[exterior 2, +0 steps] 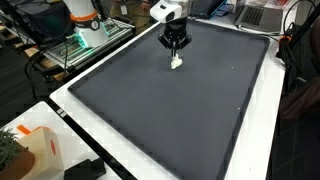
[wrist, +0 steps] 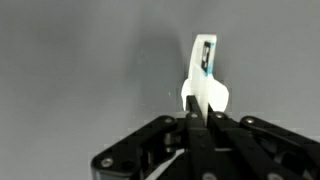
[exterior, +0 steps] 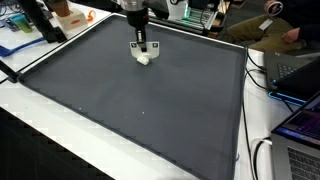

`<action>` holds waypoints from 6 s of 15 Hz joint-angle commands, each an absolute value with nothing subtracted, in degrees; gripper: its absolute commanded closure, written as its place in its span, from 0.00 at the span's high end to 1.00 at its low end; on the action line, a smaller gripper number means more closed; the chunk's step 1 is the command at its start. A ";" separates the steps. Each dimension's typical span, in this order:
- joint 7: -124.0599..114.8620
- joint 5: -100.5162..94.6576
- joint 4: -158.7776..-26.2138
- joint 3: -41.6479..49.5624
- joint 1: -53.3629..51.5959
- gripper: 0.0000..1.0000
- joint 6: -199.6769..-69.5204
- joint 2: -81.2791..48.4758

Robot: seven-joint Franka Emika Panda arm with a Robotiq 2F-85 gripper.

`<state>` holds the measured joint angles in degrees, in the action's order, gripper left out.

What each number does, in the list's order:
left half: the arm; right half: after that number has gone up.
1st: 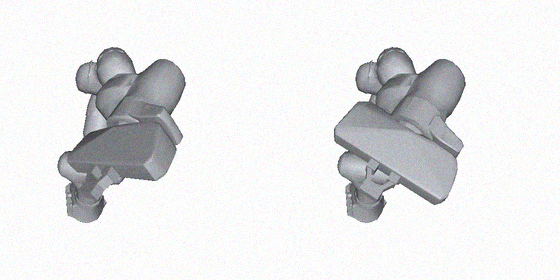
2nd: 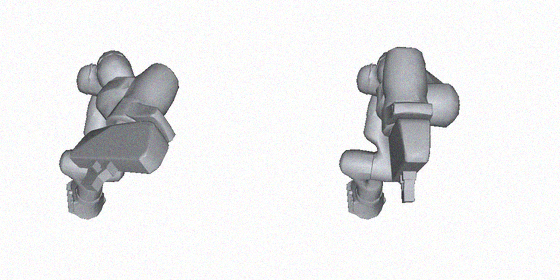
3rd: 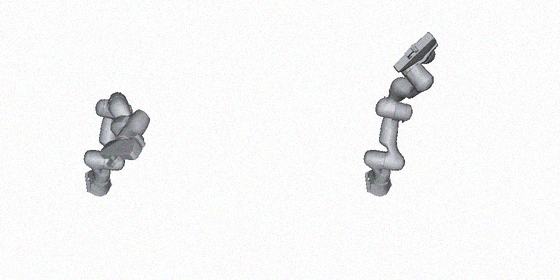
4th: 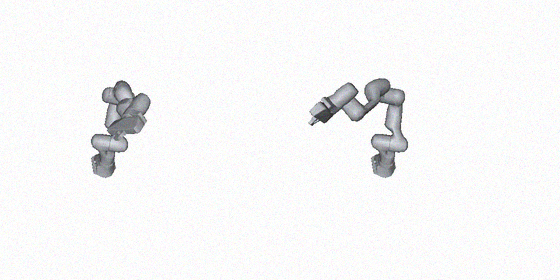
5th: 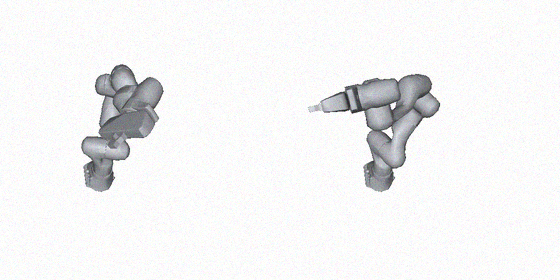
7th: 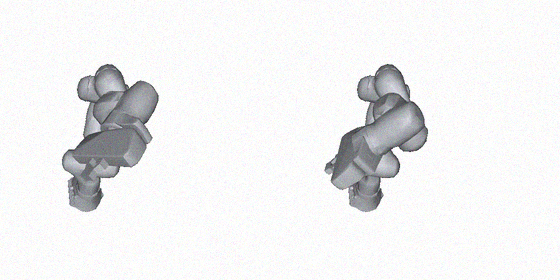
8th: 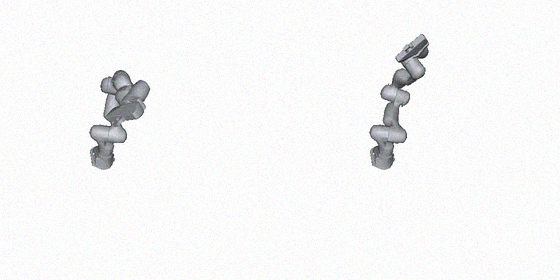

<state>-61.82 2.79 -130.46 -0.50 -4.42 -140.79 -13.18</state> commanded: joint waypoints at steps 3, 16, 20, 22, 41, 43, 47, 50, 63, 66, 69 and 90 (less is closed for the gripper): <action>-62.11 5.09 -130.22 -0.77 -5.30 0.01 -138.40 -17.39; -39.60 32.40 -130.75 1.21 3.97 0.01 -129.85 -16.69; -44.41 35.38 -131.85 3.29 3.62 0.01 -132.14 -16.07; -46.05 35.51 -132.98 4.00 3.22 0.01 -133.36 -14.40; -38.38 21.46 -144.42 -0.60 -0.38 0.01 -138.36 5.99; -38.98 16.64 -148.84 -2.16 -1.35 0.01 -136.69 12.09; -38.44 10.40 -156.37 -7.11 -3.09 0.01 -131.98 24.06; -35.10 8.14 -159.87 -9.74 -4.50 0.01 -126.50 33.71; -29.17 13.60 -158.29 -8.01 -5.60 0.01 -126.74 30.20; -22.26 16.59 -158.83 -6.26 -6.35 0.29 -123.38 32.15; -20.40 15.59 -157.07 -6.32 -4.90 0.43 -121.11 32.07; -16.80 7.96 -157.70 -7.81 -2.18 1.00 -152.00 22.01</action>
<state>-22.98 7.51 -157.76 -11.46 -1.60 -146.35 27.38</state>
